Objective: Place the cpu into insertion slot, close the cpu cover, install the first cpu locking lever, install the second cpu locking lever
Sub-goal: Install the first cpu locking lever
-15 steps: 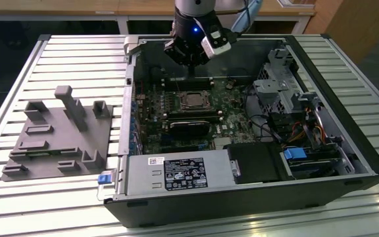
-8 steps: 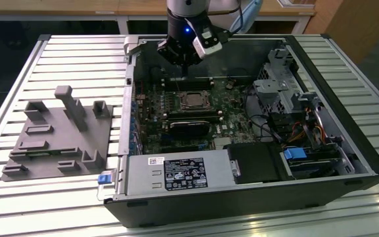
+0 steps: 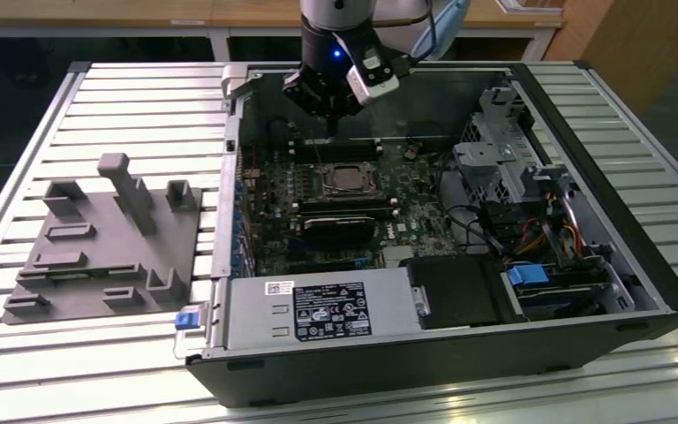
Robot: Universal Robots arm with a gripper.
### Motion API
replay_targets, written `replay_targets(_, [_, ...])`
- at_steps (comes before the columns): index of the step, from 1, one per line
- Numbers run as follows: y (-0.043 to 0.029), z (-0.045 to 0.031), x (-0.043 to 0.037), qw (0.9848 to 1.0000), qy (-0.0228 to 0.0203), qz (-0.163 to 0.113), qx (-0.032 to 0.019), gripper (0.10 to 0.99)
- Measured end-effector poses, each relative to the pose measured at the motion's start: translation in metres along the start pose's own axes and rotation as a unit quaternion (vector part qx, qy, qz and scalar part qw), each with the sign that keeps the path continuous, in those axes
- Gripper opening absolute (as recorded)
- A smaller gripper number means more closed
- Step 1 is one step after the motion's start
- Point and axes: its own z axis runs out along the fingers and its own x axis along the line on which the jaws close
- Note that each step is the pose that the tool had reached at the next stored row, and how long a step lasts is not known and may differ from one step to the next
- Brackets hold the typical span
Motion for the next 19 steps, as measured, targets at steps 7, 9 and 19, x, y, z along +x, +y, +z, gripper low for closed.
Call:
replay_targets(7, [-0.0001, 0.0, 0.002, 1.0, 0.0, 0.0, 0.0, 0.106])
replay_targets(9, [-0.0002, 0.0, 0.0027, 1.0, 0.0, 0.0, 0.0, 0.106])
replay_targets(19, [-0.0004, 0.001, 0.005, 1.0, 0.0, 0.0, -0.0001, 0.106])
